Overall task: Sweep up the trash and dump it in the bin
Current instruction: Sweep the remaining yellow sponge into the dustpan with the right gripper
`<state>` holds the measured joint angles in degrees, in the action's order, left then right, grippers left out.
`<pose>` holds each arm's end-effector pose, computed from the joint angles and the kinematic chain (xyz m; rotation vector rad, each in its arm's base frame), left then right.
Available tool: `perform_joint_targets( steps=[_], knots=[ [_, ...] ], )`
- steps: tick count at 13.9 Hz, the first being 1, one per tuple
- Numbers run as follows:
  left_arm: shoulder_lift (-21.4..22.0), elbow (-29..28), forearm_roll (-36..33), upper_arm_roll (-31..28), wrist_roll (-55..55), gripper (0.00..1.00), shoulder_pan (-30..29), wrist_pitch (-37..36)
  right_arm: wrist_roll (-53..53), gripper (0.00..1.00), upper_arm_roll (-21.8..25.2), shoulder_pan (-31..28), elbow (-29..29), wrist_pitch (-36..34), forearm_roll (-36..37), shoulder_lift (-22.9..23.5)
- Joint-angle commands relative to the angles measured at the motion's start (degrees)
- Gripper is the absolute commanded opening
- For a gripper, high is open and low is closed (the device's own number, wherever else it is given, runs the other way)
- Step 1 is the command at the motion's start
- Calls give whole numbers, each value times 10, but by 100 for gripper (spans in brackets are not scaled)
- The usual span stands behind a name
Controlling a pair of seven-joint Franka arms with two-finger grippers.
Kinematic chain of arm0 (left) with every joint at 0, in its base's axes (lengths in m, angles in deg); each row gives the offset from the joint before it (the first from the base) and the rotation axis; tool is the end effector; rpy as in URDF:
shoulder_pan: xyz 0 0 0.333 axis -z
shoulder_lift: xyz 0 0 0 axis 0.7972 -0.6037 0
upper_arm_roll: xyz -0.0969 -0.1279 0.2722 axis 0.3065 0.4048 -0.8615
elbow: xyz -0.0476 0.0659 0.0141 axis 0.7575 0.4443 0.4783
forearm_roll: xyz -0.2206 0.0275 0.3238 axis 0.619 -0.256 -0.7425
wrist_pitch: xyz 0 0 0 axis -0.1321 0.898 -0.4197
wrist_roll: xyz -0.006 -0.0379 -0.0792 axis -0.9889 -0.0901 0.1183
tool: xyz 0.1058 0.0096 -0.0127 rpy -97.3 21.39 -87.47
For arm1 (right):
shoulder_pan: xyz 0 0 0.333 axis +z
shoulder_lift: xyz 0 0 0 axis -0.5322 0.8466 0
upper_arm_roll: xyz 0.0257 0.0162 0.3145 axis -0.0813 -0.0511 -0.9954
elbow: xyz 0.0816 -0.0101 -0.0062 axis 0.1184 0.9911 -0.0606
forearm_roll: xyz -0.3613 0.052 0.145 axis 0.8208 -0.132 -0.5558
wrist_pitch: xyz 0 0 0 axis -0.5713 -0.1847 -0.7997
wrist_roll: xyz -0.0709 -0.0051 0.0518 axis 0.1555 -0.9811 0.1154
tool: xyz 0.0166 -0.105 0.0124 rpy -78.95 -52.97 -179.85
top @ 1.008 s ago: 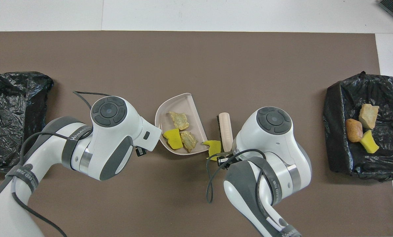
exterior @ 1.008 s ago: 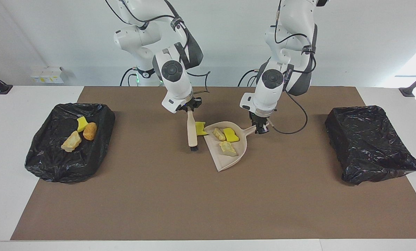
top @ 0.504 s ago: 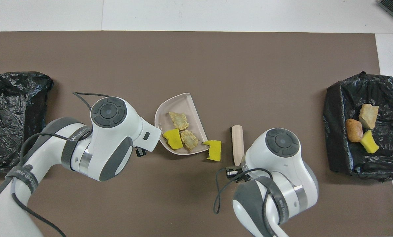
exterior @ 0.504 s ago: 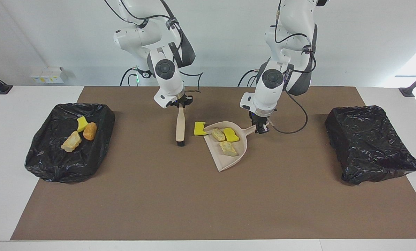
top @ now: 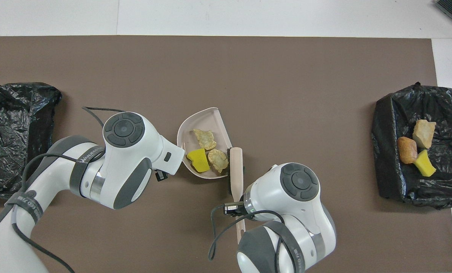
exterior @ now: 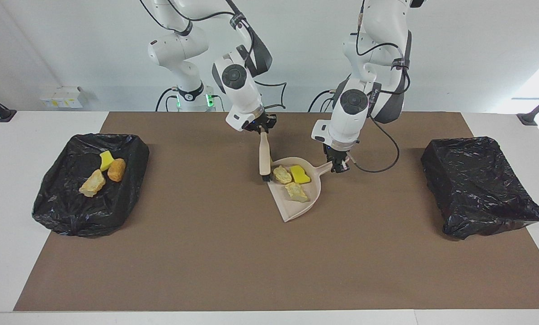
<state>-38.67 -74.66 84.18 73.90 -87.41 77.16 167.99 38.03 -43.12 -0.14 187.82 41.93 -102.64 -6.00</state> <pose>0.4973 -0.2614 0.3583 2.5248 -1.8297 -0.1518 0.4052 0.3186 0.3727 -2.8588 -0.0352 0.3745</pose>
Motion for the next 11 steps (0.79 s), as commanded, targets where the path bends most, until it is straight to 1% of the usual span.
perform_joint_targets(
  steps=[1,3,6,9,11],
  knots=[
    [17,-17,3,-6,4,0,0,4,-3,0,-1,6,-47,5,-35,30],
    [14,-10,3,-6,3,0,-15,2,-3,0,-1,12,-67,6,-61,40],
    [18,-3,6,-4,-2,0,-47,-4,3,0,-1,13,-91,6,-80,52],
    [18,2,15,-5,-3,0,-50,-9,8,0,-1,13,-116,5,-91,56],
    [18,1,15,-5,-3,0,-50,-10,15,0,0,8,-135,-13,-90,53]
  ],
)
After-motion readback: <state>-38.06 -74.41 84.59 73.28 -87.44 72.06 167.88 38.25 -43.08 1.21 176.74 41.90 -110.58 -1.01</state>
